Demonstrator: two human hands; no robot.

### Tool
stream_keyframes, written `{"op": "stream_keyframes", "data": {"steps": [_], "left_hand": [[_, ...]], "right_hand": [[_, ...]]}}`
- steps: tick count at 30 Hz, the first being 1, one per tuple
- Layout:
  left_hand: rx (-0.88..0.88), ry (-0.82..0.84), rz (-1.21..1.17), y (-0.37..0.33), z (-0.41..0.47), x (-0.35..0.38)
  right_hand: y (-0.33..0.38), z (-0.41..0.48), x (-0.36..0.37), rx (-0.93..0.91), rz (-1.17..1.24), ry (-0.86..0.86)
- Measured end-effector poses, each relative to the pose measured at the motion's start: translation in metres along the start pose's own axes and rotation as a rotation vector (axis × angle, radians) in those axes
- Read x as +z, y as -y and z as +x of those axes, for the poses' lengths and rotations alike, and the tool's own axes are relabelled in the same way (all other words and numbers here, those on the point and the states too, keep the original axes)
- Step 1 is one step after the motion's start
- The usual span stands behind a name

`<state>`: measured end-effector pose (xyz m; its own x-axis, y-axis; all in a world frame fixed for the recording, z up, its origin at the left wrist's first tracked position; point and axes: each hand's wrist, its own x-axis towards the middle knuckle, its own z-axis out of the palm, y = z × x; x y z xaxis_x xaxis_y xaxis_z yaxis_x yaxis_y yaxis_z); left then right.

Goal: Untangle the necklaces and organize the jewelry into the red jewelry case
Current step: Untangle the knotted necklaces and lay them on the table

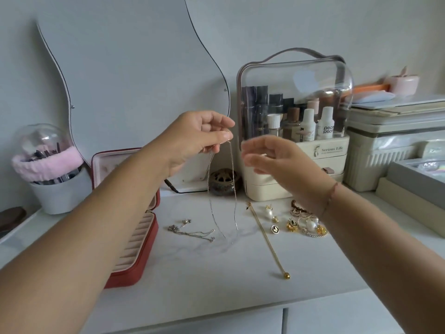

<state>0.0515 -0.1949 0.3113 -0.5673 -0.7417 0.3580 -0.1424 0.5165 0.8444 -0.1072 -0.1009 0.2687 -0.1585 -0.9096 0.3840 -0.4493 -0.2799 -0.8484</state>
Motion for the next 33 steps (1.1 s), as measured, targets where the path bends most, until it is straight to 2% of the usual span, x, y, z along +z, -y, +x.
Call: {"op": "stream_keyframes", "data": {"steps": [8,14,18,22,24,29,33], "left_hand": [[0.128,-0.052,-0.011,-0.023,0.001,0.007],[0.105,-0.143,-0.143,-0.017,-0.005,0.013],[0.129,-0.169,-0.115,-0.012,-0.007,0.017],[0.159,-0.24,-0.16,-0.007,-0.008,0.017],[0.112,-0.255,-0.232,0.0,-0.01,0.019],[-0.052,-0.089,-0.255,0.026,-0.026,0.039],[-0.108,-0.065,-0.27,0.049,-0.037,0.048]], "right_hand": [[0.037,0.025,-0.009,0.036,0.321,0.155],[0.034,0.032,-0.012,0.104,0.493,0.222],[0.029,0.037,-0.011,0.15,0.581,0.23],[0.03,0.036,-0.01,0.142,0.535,0.192],[0.032,0.034,-0.011,0.118,0.456,0.172],[0.036,0.03,-0.008,0.024,0.325,0.064],[0.041,0.029,-0.01,-0.041,0.289,-0.044]]}}
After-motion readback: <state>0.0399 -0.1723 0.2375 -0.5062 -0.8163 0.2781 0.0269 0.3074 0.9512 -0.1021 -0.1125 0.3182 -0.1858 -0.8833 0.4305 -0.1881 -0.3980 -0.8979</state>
